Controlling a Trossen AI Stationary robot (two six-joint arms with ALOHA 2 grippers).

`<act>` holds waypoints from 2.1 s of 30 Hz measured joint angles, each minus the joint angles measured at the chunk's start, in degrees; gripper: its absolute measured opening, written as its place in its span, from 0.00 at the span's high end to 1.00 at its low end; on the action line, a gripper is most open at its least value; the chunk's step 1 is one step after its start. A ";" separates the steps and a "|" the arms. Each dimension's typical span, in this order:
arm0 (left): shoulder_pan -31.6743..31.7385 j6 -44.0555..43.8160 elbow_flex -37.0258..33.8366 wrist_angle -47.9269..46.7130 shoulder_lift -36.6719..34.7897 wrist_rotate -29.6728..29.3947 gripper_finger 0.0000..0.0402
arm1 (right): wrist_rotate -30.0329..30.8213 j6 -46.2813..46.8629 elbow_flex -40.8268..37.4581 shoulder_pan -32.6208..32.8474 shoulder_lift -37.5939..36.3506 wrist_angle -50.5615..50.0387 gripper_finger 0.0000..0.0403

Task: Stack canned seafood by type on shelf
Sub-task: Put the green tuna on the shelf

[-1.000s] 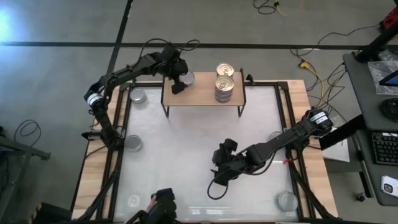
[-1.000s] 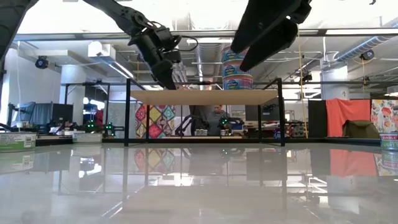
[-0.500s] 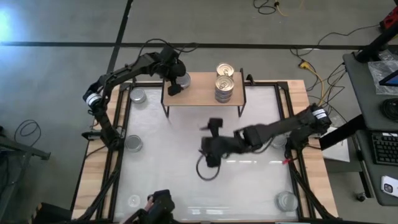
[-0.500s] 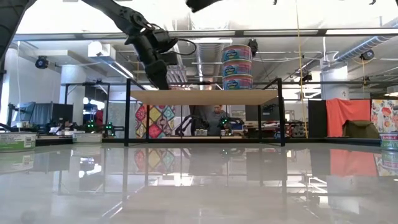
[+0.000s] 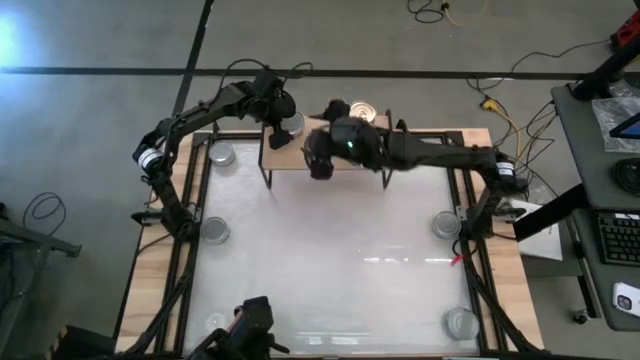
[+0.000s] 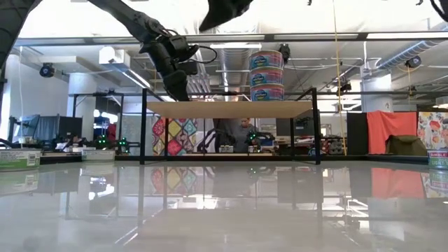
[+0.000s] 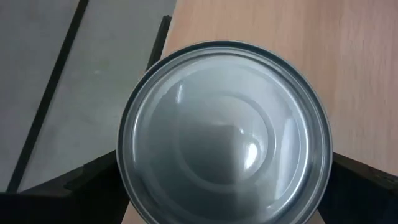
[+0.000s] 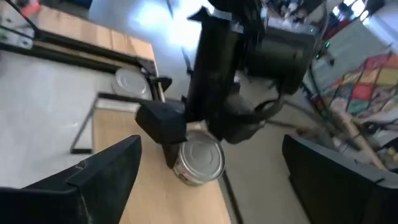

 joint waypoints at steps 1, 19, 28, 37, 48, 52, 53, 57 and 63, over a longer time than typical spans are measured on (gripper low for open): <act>0.07 0.14 -0.01 0.26 0.00 0.00 0.03 | -0.46 0.31 0.46 -0.94 0.63 -0.46 0.07; 0.24 1.63 -0.05 0.42 0.00 0.86 0.01 | -6.93 4.72 10.26 -12.33 11.70 -2.15 0.16; 0.46 1.36 -0.05 0.40 0.02 1.11 0.01 | -18.62 10.13 20.95 -17.57 16.85 -14.66 0.28; 0.48 1.36 -0.05 0.35 0.02 1.14 0.01 | -32.37 12.56 23.39 -23.20 17.77 -18.04 0.45; 0.48 2.19 -0.07 0.76 0.02 1.20 0.01 | -36.07 19.42 23.41 -25.46 21.59 -10.20 0.62; 0.48 2.67 -0.07 0.83 0.02 1.57 0.01 | -36.50 20.53 24.45 -25.56 23.42 -10.75 0.70; 0.48 2.69 -0.09 0.84 0.02 1.84 0.01 | -36.85 20.53 24.54 -25.67 23.70 -10.72 0.72; 0.52 2.73 -0.11 1.03 0.02 2.36 0.01 | -41.54 20.38 24.61 -25.92 24.82 -10.62 0.80; 0.52 2.19 -0.14 2.32 0.04 2.37 0.01 | -42.55 19.44 24.61 -25.77 26.27 -9.87 0.89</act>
